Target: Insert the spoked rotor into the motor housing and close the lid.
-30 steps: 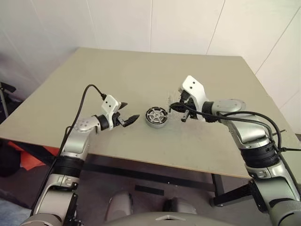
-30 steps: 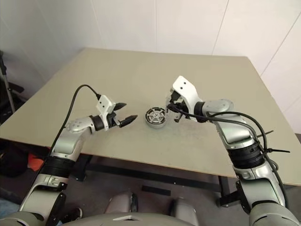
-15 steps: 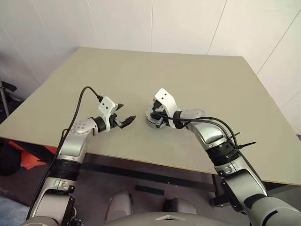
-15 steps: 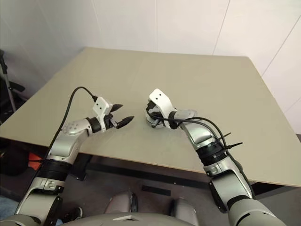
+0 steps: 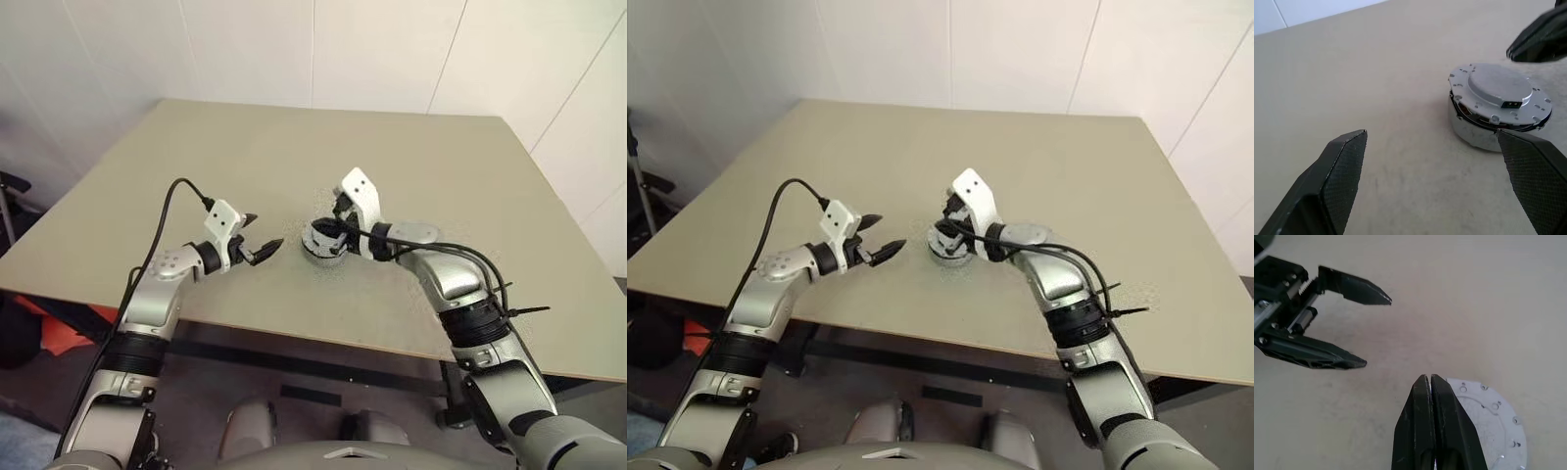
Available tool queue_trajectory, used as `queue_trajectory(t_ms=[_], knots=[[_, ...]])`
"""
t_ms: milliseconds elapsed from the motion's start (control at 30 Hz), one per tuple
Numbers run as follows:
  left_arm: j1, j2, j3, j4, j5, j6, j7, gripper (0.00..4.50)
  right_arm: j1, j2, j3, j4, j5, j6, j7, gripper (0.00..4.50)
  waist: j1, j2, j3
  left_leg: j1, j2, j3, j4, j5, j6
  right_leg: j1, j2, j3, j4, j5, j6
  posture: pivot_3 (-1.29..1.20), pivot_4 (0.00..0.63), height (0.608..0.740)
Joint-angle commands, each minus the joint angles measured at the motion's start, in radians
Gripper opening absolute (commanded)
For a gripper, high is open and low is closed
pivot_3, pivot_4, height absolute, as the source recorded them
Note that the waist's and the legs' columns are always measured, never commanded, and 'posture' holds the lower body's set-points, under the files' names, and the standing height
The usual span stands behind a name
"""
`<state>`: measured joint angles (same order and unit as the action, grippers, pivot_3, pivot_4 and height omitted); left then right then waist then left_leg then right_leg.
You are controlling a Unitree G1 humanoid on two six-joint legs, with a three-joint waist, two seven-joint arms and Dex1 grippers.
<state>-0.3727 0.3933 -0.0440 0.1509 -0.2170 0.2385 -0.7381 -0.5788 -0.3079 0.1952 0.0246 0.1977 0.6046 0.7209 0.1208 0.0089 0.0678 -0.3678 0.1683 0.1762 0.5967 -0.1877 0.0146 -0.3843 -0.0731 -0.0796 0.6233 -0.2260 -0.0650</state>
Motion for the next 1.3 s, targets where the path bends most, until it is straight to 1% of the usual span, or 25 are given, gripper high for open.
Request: queue_trajectory(t_ms=[33, 167, 267, 367, 400, 567, 867, 967, 1033, 1067, 1200, 1300], knots=[[-0.027, 0.003, 0.003, -0.004, 0.001, -0.018, -0.007, 4.50, 0.016, -0.002, -0.006, 0.059, -0.011, -0.106, 0.016, 0.91, 0.000, 0.000, 0.000, 0.000, 0.000, 0.000, 0.000, 0.000, 0.000, 0.000, 0.000, 0.000, 0.000, 0.000, 0.000, 0.00, 0.000, 0.740], [-0.027, 0.007, 0.001, 0.001, 0.005, -0.021, -0.014, 4.50, 0.029, 0.023, -0.013, 0.156, -0.017, -0.181, 0.006, 2.25, 0.001, 0.000, 0.000, 0.000, 0.000, 0.000, 0.000, 0.000, 0.000, 0.000, 0.000, 0.000, 0.000, 0.000, 0.000, 0.00, 0.000, 0.740], [-0.025, 0.009, 0.003, -0.001, 0.005, -0.018, -0.018, 4.50, 0.019, 0.034, -0.016, 0.264, -0.051, -0.276, -0.013, 3.27, 0.000, 0.000, 0.000, -0.001, 0.000, 0.000, 0.000, 0.000, 0.000, 0.000, 0.000, 0.000, 0.000, 0.000, 0.000, 0.00, 0.000, 0.740], [-0.020, 0.011, 0.003, -0.006, 0.006, -0.016, -0.021, 4.50, 0.005, 0.043, -0.020, 0.297, -0.052, -0.311, -0.012, 4.26, -0.001, 0.000, 0.000, -0.001, 0.000, 0.000, 0.000, 0.000, 0.000, 0.000, 0.000, 0.000, 0.000, 0.000, 0.000, 0.00, 0.000, 0.740], [-0.019, 0.012, 0.003, -0.007, 0.007, -0.016, -0.022, 4.50, 0.001, 0.046, -0.022, 0.302, -0.050, -0.316, -0.012, 4.48, -0.002, 0.000, 0.000, -0.001, 0.000, 0.000, 0.000, 0.000, 0.000, 0.000, 0.000, 0.000, 0.000, 0.000, 0.000, 0.00, 0.000, 0.740], [-0.019, 0.016, 0.005, -0.006, 0.009, -0.015, -0.022, 4.50, -0.004, 0.044, 0.006, 0.363, -0.097, -0.355, -0.023, 4.48, -0.002, 0.000, 0.000, -0.001, 0.000, 0.000, 0.000, 0.000, 0.000, 0.000, 0.000, 0.000, 0.000, 0.000, 0.000, 0.00, 0.000, 0.740], [-0.018, 0.023, 0.011, -0.006, 0.008, -0.014, -0.022, 4.50, 0.001, 0.053, -0.013, 0.402, -0.088, -0.356, -0.014, 4.48, -0.003, 0.000, 0.000, 0.000, 0.000, 0.000, 0.000, -0.001, 0.002, 0.000, 0.000, 0.000, 0.000, 0.000, 0.000, 0.00, 0.000, 0.740], [-0.016, 0.027, 0.012, -0.007, 0.005, -0.010, -0.025, 4.50, -0.009, 0.056, -0.039, 0.382, -0.060, -0.327, -0.016, 3.84, -0.003, 0.000, 0.000, 0.000, 0.000, 0.000, 0.000, -0.001, 0.002, 0.000, 0.000, 0.000, 0.000, 0.000, 0.000, 0.00, 0.000, 0.740], [-0.014, 0.029, 0.013, -0.007, 0.003, -0.009, -0.028, 4.50, -0.015, 0.062, -0.053, 0.373, -0.051, -0.316, -0.022, 3.22, -0.003, 0.000, 0.000, 0.000, 0.000, 0.000, 0.000, -0.001, 0.002, 0.000, 0.000, 0.000, 0.000, 0.000, 0.000, 0.00, 0.000, 0.740], [-0.013, 0.030, 0.013, -0.005, 0.002, -0.009, -0.029, 4.50, -0.016, 0.063, -0.051, 0.367, -0.052, -0.315, -0.018, 3.11, -0.003, 0.000, 0.000, 0.000, 0.000, 0.000, 0.000, -0.001, 0.002, 0.000, 0.000, 0.000, 0.000, 0.000, 0.000, 0.00, 0.000, 0.740], [-0.012, 0.022, 0.006, -0.004, 0.005, -0.010, -0.027, 4.50, -0.016, 0.065, -0.046, 0.355, -0.061, -0.311, -0.014, 3.11, -0.003, 0.000, 0.000, 0.000, 0.000, 0.000, 0.000, -0.001, 0.002, 0.000, 0.000, 0.000, 0.000, 0.000, 0.000, 0.00, 0.000, 0.740], [-0.010, 0.017, 0.003, -0.006, 0.006, -0.008, -0.025, 4.50, -0.011, 0.064, -0.043, 0.382, -0.070, -0.323, -0.015, 3.11, -0.003, 0.000, 0.000, 0.000, 0.000, 0.000, 0.000, -0.001, 0.002, 0.000, 0.000, 0.000, 0.000, 0.000, 0.000, 0.00, 0.000, 0.740]])
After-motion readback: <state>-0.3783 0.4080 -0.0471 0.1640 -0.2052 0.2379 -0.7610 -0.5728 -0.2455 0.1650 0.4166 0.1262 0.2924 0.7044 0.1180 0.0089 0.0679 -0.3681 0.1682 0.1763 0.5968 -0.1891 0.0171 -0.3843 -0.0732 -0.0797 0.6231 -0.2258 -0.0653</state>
